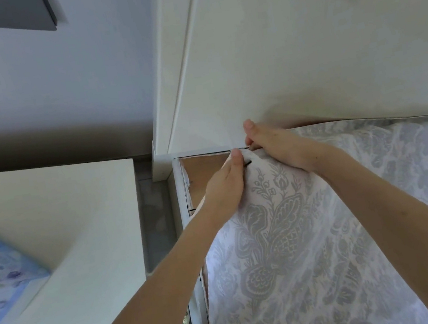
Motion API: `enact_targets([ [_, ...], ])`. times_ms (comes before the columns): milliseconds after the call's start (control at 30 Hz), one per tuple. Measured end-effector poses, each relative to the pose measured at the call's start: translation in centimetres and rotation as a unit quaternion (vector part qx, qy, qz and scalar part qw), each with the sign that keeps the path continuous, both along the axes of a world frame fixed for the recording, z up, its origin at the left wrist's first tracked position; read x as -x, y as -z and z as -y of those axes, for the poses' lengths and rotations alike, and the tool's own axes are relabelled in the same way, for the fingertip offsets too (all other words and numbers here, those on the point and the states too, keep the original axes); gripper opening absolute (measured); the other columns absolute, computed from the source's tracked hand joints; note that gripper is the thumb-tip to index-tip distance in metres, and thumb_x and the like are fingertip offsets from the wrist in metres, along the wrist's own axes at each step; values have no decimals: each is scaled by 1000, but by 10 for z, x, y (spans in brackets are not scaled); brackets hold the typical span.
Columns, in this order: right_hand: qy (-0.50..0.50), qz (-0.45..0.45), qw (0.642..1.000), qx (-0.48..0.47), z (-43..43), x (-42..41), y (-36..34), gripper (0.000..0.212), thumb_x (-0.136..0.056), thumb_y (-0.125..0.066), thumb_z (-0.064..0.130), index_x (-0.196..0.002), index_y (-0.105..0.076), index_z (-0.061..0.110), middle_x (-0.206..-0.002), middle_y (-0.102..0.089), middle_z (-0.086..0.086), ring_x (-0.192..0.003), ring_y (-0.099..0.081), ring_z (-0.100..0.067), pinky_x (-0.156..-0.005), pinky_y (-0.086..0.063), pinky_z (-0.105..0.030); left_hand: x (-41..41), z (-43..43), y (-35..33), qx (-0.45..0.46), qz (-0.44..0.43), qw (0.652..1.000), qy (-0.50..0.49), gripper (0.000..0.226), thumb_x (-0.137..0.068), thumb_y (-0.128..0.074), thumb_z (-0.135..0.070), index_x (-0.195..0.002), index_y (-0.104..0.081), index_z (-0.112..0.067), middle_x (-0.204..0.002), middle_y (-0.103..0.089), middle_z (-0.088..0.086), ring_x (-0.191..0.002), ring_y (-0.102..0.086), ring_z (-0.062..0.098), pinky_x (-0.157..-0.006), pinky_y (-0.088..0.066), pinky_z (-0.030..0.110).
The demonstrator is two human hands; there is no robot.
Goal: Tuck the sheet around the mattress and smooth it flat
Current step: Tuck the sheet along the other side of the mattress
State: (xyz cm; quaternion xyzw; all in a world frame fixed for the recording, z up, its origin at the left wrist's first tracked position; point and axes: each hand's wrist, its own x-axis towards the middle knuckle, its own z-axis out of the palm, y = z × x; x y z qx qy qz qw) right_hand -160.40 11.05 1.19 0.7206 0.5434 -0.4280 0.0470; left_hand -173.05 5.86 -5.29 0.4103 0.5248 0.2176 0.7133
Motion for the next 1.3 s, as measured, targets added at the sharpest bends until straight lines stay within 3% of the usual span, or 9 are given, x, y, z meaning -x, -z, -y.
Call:
enact_targets([
  [200,35,113,938,-326,18,-13,-22,53,-95,-20,48,-108,-55,11,-95,-67,-11,-91,-59,-29,-82,-42,-37,4,-25,10,98,-26,995,16,70,-95,-12,-61,-97,-70,-22,-117,-65,8,-114,-56,23,-109,-35,41],
  [267,11,136,959,-247,20,-21,-18,54,-98,-19,51,-119,-53,14,-107,-65,-13,-103,-57,-32,-90,-40,-38,4,-27,12,122,2,993,8,67,-96,-15,-59,-89,-70,-22,-113,-65,9,-110,-58,23,-108,-37,39],
  [367,24,112,993,3,1,-31,3,67,-93,-19,63,-127,-55,19,-130,-57,-8,-120,-49,-27,-103,-31,-35,4,-24,17,130,12,991,1,68,-96,-17,-59,-119,-65,-17,-125,-61,6,-118,-54,21,-110,-34,38],
  [533,55,55,990,121,-24,-37,24,79,-76,-26,85,-99,-69,22,-103,-67,3,-97,-60,-13,-94,-39,-31,5,-22,25,147,57,987,-21,60,-97,-22,-57,-122,-62,-19,-124,-61,1,-118,-53,16,-109,-36,33],
  [633,75,32,994,73,-24,-26,24,76,-82,-23,79,-98,-68,20,-100,-65,2,-100,-59,-16,-101,-39,-35,5,-21,25,148,67,986,-18,58,-96,-21,-58,-111,-65,-23,-119,-62,0,-116,-54,17,-108,-37,34],
  [767,45,8,975,-219,3,-4,-1,51,-97,-23,55,-105,-65,28,-99,-67,10,-106,-59,-16,-103,-39,-38,9,-25,35,180,78,980,-34,58,-95,-22,-60,-100,-67,-23,-114,-66,2,-109,-59,18,-100,-44,33],
  [933,-85,-42,994,-57,10,12,9,62,-86,-21,68,-107,-63,28,-104,-67,11,-110,-56,-12,-103,-36,-34,17,-15,45,227,134,964,-41,75,-97,-15,-58,-104,-70,-7,-100,-71,12,-97,-67,24,-81,-54,31],
  [1167,-85,-82,993,6,-10,15,34,52,-88,-28,67,-95,-59,25,-106,-64,2,-105,-57,-17,-105,-37,-43,36,-26,58,215,110,970,-35,83,-94,-8,-63,-112,-68,-8,-119,-66,9,-112,-59,23,-104,-41,38],
  [1300,-97,-66,993,-4,-11,15,38,59,-86,-27,70,-97,-59,21,-106,-63,1,-103,-56,-14,-101,-38,-38,77,2,45,80,-90,971,-207,53,-100,-20,-49,-96,-68,-26,-105,-63,-7,-104,-54,15,-93,-37,29],
])
